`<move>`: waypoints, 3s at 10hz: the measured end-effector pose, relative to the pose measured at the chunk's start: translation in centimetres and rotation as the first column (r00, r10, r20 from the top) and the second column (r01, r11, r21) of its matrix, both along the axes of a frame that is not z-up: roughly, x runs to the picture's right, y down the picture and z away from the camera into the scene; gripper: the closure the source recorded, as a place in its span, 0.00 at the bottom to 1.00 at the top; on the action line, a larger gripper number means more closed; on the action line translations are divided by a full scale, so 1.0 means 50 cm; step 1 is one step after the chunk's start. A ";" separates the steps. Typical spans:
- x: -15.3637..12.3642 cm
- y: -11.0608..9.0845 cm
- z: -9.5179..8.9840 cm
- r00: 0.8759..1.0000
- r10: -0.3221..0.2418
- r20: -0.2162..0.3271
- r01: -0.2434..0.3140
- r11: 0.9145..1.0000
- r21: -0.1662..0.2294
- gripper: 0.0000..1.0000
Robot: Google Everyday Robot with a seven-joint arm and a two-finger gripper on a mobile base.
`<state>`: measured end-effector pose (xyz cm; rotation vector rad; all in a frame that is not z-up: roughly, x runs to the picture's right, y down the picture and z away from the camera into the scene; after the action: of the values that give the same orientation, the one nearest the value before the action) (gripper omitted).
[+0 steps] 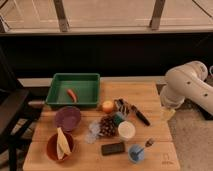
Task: Place fork in paper cup
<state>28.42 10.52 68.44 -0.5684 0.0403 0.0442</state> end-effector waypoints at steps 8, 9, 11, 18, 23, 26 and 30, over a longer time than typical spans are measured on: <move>0.001 0.000 0.000 1.000 0.001 0.000 -0.001 1.000 0.000 0.35; 0.001 0.000 0.000 1.000 0.001 0.000 -0.001 1.000 0.000 0.35; 0.001 0.000 0.000 1.000 0.001 0.000 -0.001 1.000 0.000 0.35; 0.001 0.000 0.000 1.000 0.001 0.000 -0.001 1.000 0.000 0.35; -0.039 0.064 -0.026 0.998 -0.056 0.040 0.057 0.998 -0.025 0.35; -0.077 0.129 -0.052 0.991 -0.102 0.086 0.107 0.993 -0.056 0.35; -0.109 0.194 -0.067 0.982 -0.122 0.143 0.139 0.983 -0.119 0.35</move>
<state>22.99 20.22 65.07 -0.6952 -0.0515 -0.1258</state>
